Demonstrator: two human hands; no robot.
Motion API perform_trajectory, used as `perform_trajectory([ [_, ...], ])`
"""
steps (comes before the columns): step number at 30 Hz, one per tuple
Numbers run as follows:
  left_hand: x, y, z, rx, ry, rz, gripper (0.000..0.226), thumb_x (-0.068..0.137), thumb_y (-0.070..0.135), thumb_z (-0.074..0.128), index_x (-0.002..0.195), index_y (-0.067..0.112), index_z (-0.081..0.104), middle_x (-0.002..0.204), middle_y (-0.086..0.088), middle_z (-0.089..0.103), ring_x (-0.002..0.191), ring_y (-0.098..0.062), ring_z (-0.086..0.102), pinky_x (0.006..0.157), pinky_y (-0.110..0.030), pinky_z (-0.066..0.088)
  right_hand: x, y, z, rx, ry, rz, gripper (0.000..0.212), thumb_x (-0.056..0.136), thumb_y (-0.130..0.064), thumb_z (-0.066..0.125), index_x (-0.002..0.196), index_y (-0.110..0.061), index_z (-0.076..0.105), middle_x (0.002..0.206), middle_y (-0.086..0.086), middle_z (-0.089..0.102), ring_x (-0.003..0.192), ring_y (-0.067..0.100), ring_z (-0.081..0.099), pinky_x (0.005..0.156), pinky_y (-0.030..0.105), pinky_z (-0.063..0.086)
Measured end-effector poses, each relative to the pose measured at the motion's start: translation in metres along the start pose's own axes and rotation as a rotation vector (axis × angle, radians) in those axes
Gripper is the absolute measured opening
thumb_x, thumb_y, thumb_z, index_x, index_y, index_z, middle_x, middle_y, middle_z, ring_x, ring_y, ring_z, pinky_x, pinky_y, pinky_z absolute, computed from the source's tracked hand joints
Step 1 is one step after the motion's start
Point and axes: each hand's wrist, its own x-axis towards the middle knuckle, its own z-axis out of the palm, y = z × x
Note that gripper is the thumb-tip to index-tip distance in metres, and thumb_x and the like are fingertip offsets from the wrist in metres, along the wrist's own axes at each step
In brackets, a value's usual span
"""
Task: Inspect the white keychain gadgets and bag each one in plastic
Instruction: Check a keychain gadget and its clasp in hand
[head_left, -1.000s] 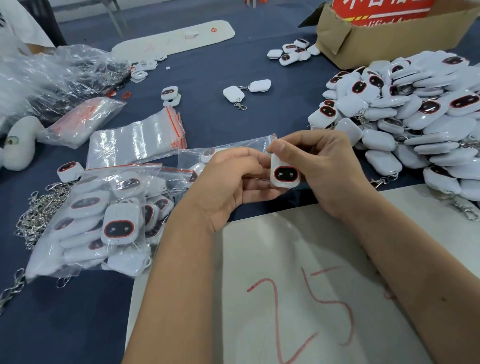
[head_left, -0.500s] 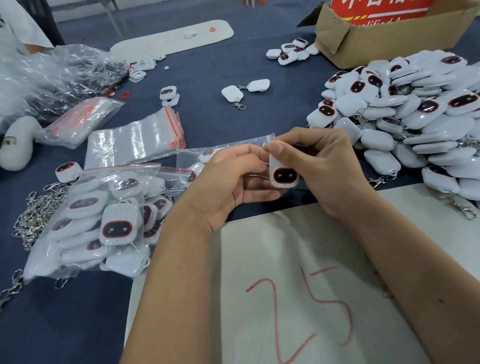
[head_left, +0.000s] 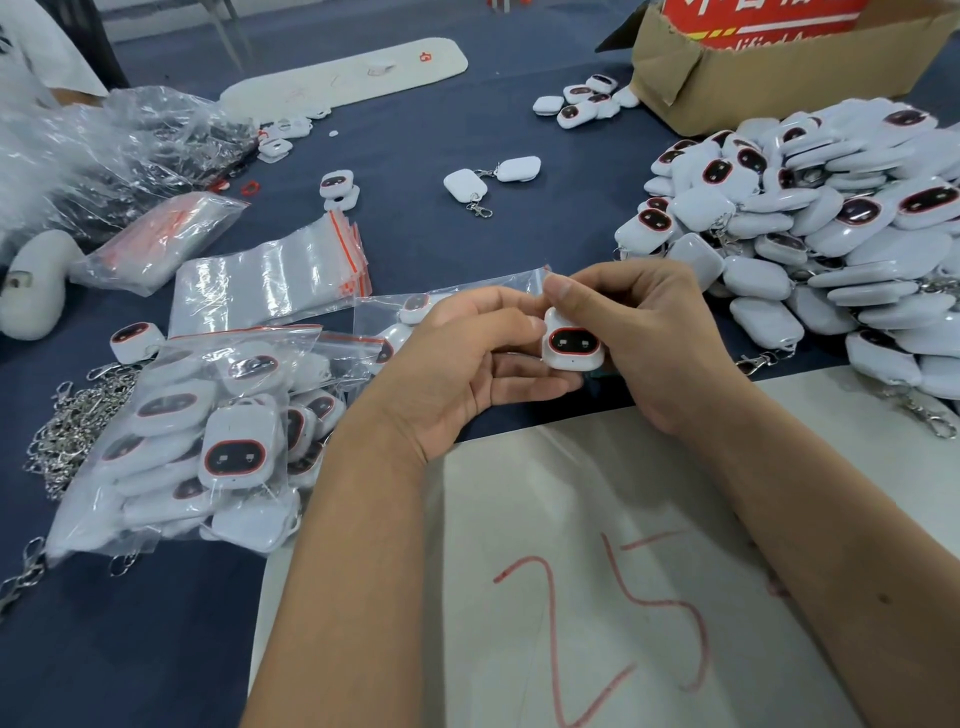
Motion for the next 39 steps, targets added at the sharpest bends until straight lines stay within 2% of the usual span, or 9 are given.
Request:
perform_trajectory([
  [4, 0.0002, -0.0013, -0.0002, 0.016, -0.004, 0.002, 0.026, 0.098, 0.000, 0.059, 0.123, -0.006, 0.060, 0.096, -0.022, 0.075, 0.072, -0.028, 0.076, 0.063, -0.028, 0.061, 0.0010, 0.0017, -0.0006, -0.021, 0.000, -0.017, 0.022, 0.097, -0.025, 0.074, 0.082, -0.011, 0.080, 0.070, 0.007, 0.072, 0.066, 0.018, 0.064, 0.058, 0.031, 0.053],
  [10, 0.0020, -0.0064, -0.0036, 0.065, 0.058, 0.097, 0.035, 0.086, -0.012, 0.071, 0.119, -0.004, 0.062, 0.103, -0.024, 0.076, 0.090, -0.038, 0.077, 0.075, -0.039, 0.065, -0.0002, -0.0009, 0.0030, 0.016, 0.017, -0.067, 0.019, 0.101, -0.030, 0.065, 0.093, -0.022, 0.081, 0.083, -0.001, 0.075, 0.076, 0.012, 0.067, 0.066, 0.029, 0.058],
  [13, 0.0032, -0.0075, -0.0051, 0.052, 0.115, 0.165, 0.037, 0.081, -0.009, 0.076, 0.116, -0.007, 0.065, 0.098, -0.024, 0.076, 0.089, -0.037, 0.077, 0.075, -0.038, 0.064, 0.0013, -0.0003, 0.0025, 0.059, 0.031, -0.032, 0.030, 0.103, -0.037, 0.055, 0.100, -0.020, 0.079, 0.096, 0.008, 0.077, 0.086, 0.021, 0.070, 0.076, 0.039, 0.060],
  [16, 0.0047, -0.0086, -0.0051, 0.079, 0.169, 0.242, 0.027, 0.083, -0.007, 0.076, 0.109, -0.005, 0.069, 0.101, -0.027, 0.075, 0.090, -0.037, 0.077, 0.078, -0.038, 0.064, 0.0016, 0.0004, 0.0027, 0.087, -0.003, -0.034, 0.035, 0.106, -0.033, 0.051, 0.103, -0.014, 0.080, 0.100, 0.019, 0.076, 0.089, 0.027, 0.071, 0.081, 0.045, 0.060],
  [18, 0.0062, -0.0087, -0.0039, 0.075, 0.195, 0.292, 0.023, 0.086, -0.009, 0.073, 0.108, -0.006, 0.069, 0.104, -0.030, 0.074, 0.091, -0.037, 0.077, 0.079, -0.036, 0.064, 0.0016, 0.0007, 0.0035, 0.075, -0.009, -0.043, 0.036, 0.106, -0.032, 0.052, 0.100, -0.008, 0.078, 0.092, 0.021, 0.073, 0.084, 0.025, 0.066, 0.075, 0.041, 0.057],
  [21, 0.0083, -0.0088, -0.0026, 0.064, 0.241, 0.342, 0.024, 0.088, -0.012, 0.070, 0.112, -0.010, 0.067, 0.107, -0.033, 0.072, 0.092, -0.037, 0.077, 0.079, -0.035, 0.063, 0.0016, 0.0016, 0.0042, 0.049, -0.024, -0.054, 0.036, 0.107, -0.028, 0.051, 0.096, -0.004, 0.075, 0.083, 0.007, 0.069, 0.079, 0.021, 0.061, 0.067, 0.030, 0.052],
  [24, 0.0088, -0.0091, -0.0012, 0.086, 0.285, 0.350, 0.024, 0.088, -0.012, 0.071, 0.111, -0.011, 0.067, 0.105, -0.031, 0.073, 0.093, -0.038, 0.076, 0.079, -0.035, 0.063, 0.0009, 0.0014, 0.0043, 0.041, -0.031, -0.055, 0.036, 0.109, -0.025, 0.051, 0.095, -0.002, 0.074, 0.079, 0.003, 0.067, 0.076, 0.018, 0.059, 0.063, 0.025, 0.051],
  [27, 0.0089, -0.0086, -0.0002, 0.052, 0.301, 0.338, 0.025, 0.088, -0.010, 0.072, 0.113, -0.012, 0.067, 0.106, -0.031, 0.073, 0.098, -0.039, 0.076, 0.081, -0.035, 0.063, 0.0003, 0.0001, 0.0057, 0.047, -0.036, -0.050, 0.034, 0.108, -0.026, 0.052, 0.091, -0.006, 0.074, 0.076, 0.001, 0.065, 0.074, 0.017, 0.058, 0.063, 0.026, 0.050],
  [39, 0.0069, -0.0088, -0.0044, 0.013, 0.225, 0.213, 0.014, 0.090, -0.010, 0.068, 0.102, -0.005, 0.072, 0.094, -0.021, 0.078, 0.086, -0.028, 0.079, 0.073, -0.028, 0.062, 0.0001, 0.0013, 0.0059, -0.005, -0.068, -0.014, 0.037, 0.108, -0.027, 0.052, 0.085, -0.006, 0.072, 0.072, 0.009, 0.062, 0.067, 0.022, 0.054, 0.057, 0.035, 0.050],
])
